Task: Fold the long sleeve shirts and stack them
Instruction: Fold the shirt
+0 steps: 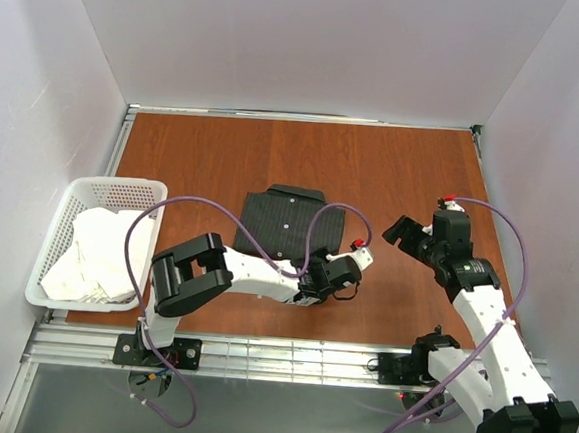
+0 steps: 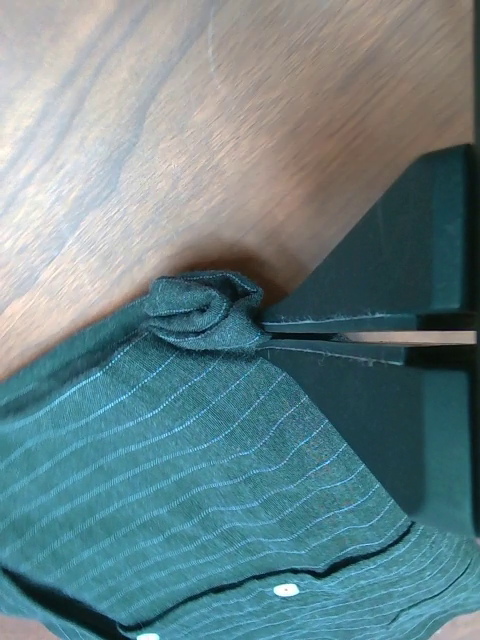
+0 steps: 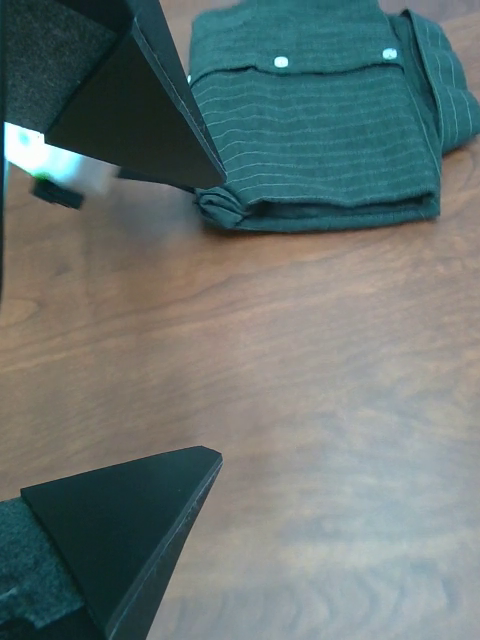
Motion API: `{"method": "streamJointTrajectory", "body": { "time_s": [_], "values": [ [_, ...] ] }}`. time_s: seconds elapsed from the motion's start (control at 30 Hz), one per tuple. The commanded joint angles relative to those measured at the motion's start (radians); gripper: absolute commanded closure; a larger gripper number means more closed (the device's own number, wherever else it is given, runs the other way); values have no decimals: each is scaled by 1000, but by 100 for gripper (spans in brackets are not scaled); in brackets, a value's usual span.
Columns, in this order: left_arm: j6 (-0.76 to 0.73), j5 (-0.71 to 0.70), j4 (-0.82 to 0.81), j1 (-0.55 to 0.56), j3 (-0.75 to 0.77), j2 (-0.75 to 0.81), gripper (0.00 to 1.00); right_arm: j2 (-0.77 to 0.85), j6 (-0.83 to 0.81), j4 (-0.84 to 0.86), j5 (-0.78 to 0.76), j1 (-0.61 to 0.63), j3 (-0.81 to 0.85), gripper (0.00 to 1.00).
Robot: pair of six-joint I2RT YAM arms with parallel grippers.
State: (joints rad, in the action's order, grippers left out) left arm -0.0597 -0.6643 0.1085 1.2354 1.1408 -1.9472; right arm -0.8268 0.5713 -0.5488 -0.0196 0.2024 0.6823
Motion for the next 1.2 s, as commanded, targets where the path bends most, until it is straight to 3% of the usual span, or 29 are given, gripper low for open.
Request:
{"method": "streamJointTrajectory", "body": {
  "time_s": [0.0,0.3,0.8,1.0,1.17],
  "values": [
    [99,43,-7,-8,-33,126,100,-61,38,113,111,-20,-6,2],
    [179,129,-6,-22,-73,221,100,-287,177,536,464,-20,-179,2],
    [239,210,2,-28,-62,214,100,-715,311,894,615,68,-161,2],
    [282,245,2,-27,-56,215,100,-822,335,934,613,126,-145,10],
    [311,264,2,-27,-42,217,100,-905,357,1019,626,140,-148,25]
  ]
}}
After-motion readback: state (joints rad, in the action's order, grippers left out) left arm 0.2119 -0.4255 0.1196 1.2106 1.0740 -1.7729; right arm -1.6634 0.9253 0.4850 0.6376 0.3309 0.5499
